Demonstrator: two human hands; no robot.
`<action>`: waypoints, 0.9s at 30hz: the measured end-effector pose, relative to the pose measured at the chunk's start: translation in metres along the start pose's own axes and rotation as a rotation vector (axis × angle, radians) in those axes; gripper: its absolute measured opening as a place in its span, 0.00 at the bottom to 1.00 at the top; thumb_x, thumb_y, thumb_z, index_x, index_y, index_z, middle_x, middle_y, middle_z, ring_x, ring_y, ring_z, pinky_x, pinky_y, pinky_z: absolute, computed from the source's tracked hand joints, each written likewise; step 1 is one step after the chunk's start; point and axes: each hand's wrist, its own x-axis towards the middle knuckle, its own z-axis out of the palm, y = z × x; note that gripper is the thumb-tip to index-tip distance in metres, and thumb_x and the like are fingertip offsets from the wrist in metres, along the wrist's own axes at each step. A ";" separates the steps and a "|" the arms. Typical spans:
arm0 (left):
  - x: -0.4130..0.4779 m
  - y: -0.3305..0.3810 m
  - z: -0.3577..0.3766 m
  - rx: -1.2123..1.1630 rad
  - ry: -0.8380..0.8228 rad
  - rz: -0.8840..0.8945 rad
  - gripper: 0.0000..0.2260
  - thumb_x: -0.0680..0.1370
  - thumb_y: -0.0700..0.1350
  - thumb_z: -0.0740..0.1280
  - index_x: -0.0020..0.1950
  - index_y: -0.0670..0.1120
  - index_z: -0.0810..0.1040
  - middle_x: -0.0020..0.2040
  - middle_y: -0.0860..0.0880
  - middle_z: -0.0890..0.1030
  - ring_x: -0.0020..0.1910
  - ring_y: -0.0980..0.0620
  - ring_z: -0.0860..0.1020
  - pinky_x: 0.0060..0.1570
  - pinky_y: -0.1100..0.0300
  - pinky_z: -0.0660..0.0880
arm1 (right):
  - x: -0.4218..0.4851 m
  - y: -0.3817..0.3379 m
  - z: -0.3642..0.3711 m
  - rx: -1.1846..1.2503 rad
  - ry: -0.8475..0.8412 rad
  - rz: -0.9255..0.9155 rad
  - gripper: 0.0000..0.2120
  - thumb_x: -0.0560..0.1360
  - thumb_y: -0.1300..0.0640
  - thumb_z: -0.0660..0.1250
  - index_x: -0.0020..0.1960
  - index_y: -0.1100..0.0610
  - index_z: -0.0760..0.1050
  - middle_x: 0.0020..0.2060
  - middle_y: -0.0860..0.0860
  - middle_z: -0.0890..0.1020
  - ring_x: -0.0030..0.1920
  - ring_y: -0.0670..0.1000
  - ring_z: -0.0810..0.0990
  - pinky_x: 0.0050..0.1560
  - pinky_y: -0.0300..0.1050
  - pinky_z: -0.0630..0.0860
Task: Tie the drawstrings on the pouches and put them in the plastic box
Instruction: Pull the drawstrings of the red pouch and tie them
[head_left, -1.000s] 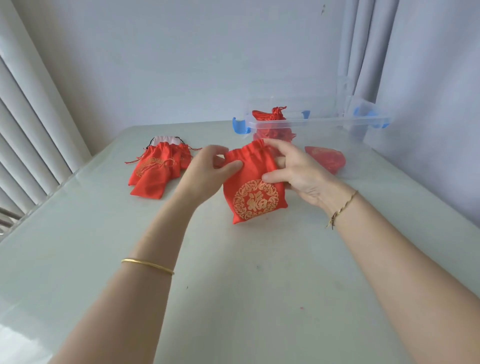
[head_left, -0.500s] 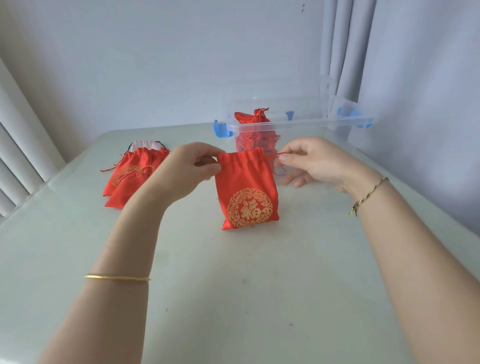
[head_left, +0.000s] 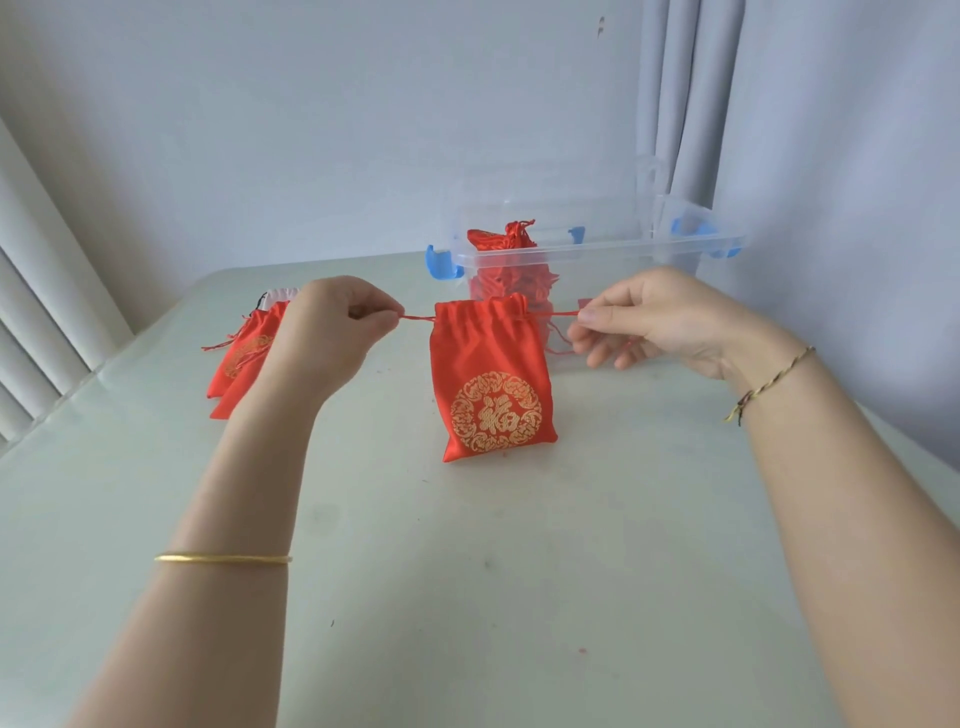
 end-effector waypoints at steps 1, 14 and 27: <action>0.001 -0.002 0.000 -0.004 0.013 -0.009 0.05 0.76 0.40 0.65 0.48 0.45 0.81 0.32 0.54 0.74 0.30 0.56 0.70 0.30 0.64 0.64 | 0.000 0.000 0.000 0.055 0.000 0.011 0.08 0.77 0.59 0.63 0.41 0.59 0.78 0.36 0.53 0.82 0.30 0.44 0.81 0.31 0.34 0.74; 0.002 0.008 0.009 -0.420 -0.020 -0.252 0.11 0.76 0.38 0.54 0.34 0.44 0.67 0.32 0.48 0.70 0.30 0.52 0.66 0.32 0.60 0.69 | 0.005 0.001 0.006 0.218 0.162 0.085 0.12 0.76 0.53 0.64 0.36 0.56 0.75 0.28 0.49 0.79 0.26 0.44 0.78 0.28 0.35 0.71; 0.007 0.002 0.002 -1.321 -0.004 -0.470 0.14 0.77 0.40 0.54 0.31 0.47 0.65 0.27 0.52 0.71 0.24 0.56 0.66 0.27 0.67 0.67 | 0.007 0.007 -0.005 0.622 0.365 0.242 0.12 0.76 0.56 0.63 0.33 0.56 0.73 0.18 0.45 0.75 0.18 0.41 0.70 0.21 0.29 0.65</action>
